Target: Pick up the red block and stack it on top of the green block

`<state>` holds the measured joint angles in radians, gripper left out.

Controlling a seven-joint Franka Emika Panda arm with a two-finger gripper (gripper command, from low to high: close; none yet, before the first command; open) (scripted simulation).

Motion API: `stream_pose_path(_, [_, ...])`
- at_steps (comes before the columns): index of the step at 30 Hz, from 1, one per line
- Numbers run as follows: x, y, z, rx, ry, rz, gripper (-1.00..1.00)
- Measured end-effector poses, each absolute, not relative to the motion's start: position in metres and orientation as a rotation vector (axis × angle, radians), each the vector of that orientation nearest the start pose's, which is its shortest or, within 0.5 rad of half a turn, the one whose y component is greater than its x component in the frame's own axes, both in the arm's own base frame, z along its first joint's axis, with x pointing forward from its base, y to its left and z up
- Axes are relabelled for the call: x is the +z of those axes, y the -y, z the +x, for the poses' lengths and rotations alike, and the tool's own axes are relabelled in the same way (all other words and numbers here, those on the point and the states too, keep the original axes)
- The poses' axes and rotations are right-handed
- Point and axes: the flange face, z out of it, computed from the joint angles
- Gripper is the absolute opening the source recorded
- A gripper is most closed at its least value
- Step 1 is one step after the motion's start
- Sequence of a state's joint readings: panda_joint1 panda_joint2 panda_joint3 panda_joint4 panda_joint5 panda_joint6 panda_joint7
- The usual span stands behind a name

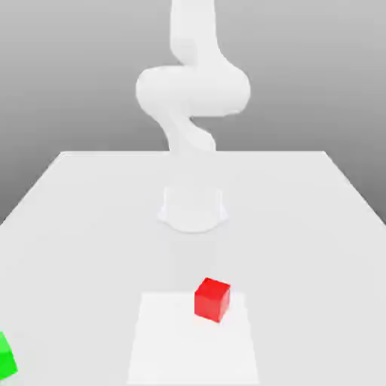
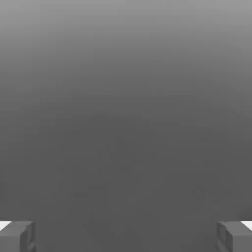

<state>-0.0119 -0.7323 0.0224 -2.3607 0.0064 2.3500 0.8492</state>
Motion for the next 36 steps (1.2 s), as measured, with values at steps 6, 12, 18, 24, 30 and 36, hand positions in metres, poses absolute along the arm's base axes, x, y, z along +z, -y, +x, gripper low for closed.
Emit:
stream_pose_path(6, [0.512,-0.021,0.422,-0.649,-1.321,-2.524,0.00])
stream_pose_path(12, [0.361,-0.029,0.415,-0.353,-1.555,-2.554,0.00])
stream_pose_path(18, [0.215,-0.035,0.357,-0.034,-1.809,-2.551,0.00])
stream_pose_path(24, [0.153,-0.036,0.349,0.000,-1.836,-2.548,0.00])
stream_pose_path(30, [0.147,-0.036,0.348,-0.002,-1.835,-2.547,-1.00])
stream_pose_path(36, [0.176,-0.036,0.350,-0.003,-1.836,-2.547,-1.00])
